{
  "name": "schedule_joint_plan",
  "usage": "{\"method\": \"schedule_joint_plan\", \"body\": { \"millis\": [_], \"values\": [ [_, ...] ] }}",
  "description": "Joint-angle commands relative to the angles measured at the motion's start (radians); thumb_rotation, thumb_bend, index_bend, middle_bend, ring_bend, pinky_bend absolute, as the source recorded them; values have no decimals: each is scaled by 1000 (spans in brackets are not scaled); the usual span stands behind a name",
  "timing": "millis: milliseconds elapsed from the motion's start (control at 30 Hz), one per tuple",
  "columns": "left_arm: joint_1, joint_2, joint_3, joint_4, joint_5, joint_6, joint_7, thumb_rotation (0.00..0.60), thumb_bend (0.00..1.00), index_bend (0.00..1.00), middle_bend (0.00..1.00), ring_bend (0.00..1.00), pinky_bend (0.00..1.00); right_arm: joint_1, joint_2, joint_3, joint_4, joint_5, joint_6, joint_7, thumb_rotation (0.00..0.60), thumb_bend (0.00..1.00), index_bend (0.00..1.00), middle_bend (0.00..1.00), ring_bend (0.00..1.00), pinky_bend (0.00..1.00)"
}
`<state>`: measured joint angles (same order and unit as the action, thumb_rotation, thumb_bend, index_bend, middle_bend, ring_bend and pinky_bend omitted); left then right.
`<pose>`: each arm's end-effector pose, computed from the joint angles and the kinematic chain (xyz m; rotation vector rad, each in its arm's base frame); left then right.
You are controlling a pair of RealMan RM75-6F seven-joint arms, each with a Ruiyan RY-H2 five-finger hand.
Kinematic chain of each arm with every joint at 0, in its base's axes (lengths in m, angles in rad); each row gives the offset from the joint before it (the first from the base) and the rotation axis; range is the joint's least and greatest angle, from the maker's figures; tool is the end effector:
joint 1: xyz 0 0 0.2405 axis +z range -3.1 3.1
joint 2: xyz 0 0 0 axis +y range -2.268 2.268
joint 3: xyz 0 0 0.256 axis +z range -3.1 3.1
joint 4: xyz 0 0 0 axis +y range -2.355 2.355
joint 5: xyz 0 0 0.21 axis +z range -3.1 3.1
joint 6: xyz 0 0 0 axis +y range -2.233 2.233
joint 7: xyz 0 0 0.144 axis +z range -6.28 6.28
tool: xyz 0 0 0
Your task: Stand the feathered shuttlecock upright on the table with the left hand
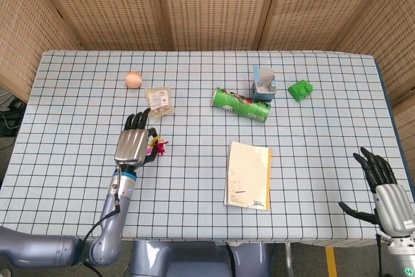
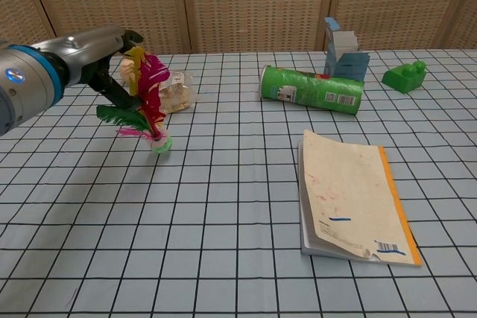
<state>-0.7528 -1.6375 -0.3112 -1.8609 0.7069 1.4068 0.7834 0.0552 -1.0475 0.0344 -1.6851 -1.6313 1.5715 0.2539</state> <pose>-0.0894 0.3109 0.0073 -1.5144 -1.0947 -0.9087 -0.2859 -0.1668 0.1768 1.3590 -1.0185 1.1914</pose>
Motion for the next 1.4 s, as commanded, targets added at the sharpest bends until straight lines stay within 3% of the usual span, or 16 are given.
{"method": "schedule_joint_plan", "body": {
  "millis": [33, 467, 1000, 1267, 1400],
  "values": [
    [59, 60, 39, -22, 90, -34, -117, 600, 546, 638, 0, 0, 0, -1, -2, -1, -4, -4, 2, -10, 600, 61, 2, 0, 0, 18],
    [134, 108, 95, 60, 154, -132, -333, 600, 549, 631, 0, 0, 0, -4, -8, -3, -12, -9, 7, -48, 600, 60, 2, 0, 0, 18],
    [160, 143, 77, 58, 149, -228, -485, 600, 531, 602, 0, 0, 0, -5, -8, -5, -19, -10, 7, -61, 600, 60, 2, 0, 0, 18],
    [149, 149, 66, 67, 128, -232, -465, 600, 314, 381, 0, 0, 0, -5, -5, -5, -21, -10, 5, -59, 600, 60, 2, 0, 0, 18],
    [147, 152, 64, 64, 120, -229, -457, 600, 273, 318, 0, 0, 0, -5, -5, -5, -21, -10, 8, -58, 600, 60, 2, 0, 0, 18]
  ]
}}
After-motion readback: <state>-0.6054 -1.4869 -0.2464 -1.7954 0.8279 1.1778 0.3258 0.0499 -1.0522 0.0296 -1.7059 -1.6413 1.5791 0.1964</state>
